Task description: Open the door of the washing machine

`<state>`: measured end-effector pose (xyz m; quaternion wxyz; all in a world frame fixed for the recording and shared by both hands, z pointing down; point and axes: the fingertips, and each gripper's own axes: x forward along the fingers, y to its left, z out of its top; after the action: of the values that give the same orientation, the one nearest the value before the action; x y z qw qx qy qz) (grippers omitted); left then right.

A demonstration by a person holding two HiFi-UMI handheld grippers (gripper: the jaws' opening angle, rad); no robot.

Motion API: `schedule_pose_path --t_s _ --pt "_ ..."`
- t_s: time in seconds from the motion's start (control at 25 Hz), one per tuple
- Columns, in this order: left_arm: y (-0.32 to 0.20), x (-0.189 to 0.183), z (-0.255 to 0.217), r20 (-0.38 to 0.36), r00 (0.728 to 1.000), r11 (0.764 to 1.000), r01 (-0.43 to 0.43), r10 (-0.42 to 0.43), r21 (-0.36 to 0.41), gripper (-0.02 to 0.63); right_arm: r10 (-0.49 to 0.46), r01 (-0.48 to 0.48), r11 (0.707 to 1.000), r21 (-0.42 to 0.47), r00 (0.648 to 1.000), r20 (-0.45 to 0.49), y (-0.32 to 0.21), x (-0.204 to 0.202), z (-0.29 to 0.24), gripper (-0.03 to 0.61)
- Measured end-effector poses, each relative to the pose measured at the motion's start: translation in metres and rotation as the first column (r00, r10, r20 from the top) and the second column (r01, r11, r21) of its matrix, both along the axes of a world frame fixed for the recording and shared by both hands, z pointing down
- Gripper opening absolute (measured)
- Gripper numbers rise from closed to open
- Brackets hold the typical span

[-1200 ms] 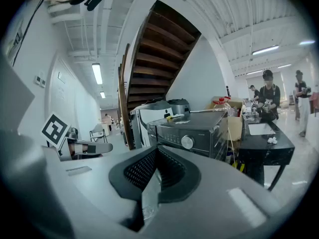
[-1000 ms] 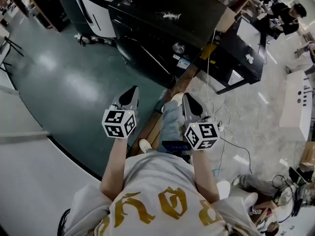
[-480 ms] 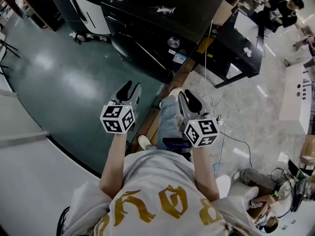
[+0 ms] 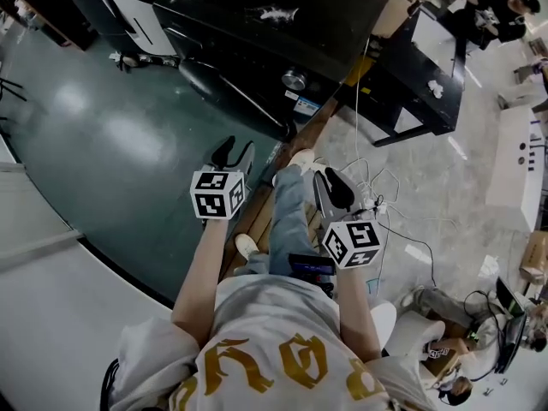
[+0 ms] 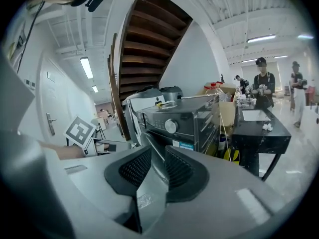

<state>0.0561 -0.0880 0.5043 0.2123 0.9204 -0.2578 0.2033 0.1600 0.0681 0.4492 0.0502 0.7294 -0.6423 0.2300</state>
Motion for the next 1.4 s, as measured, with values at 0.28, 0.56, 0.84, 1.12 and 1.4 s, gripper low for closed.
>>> schedule_pose_path --t_s 0.28,0.56,0.84,1.12,1.4 --pt "-0.043 0.049 0.050 0.072 0.997 0.999 0.032 -0.029 -0.039 0.181 -0.025 0.028 0.998 -0.064 0.999 0.035 -0.020 0.029 0.033 0.087" --pt "-0.089 0.083 0.095 0.126 0.989 0.993 0.091 -0.081 -0.079 0.208 -0.025 0.034 0.992 -0.121 0.997 0.069 -0.034 0.053 0.061 0.087" --pt "-0.118 0.104 0.114 0.085 0.973 0.962 0.227 -0.216 -0.149 0.232 -0.047 0.062 0.987 -0.150 0.993 0.104 -0.040 0.062 0.075 0.071" --pt "-0.130 0.108 0.122 0.105 0.929 0.916 0.369 -0.356 -0.157 0.247 -0.038 0.060 0.985 -0.164 0.991 0.131 -0.037 0.067 0.084 0.066" --pt "-0.134 0.112 0.130 0.155 0.877 0.867 0.476 -0.455 -0.146 0.256 -0.036 0.059 0.985 -0.164 0.990 0.139 -0.029 0.069 0.087 0.060"
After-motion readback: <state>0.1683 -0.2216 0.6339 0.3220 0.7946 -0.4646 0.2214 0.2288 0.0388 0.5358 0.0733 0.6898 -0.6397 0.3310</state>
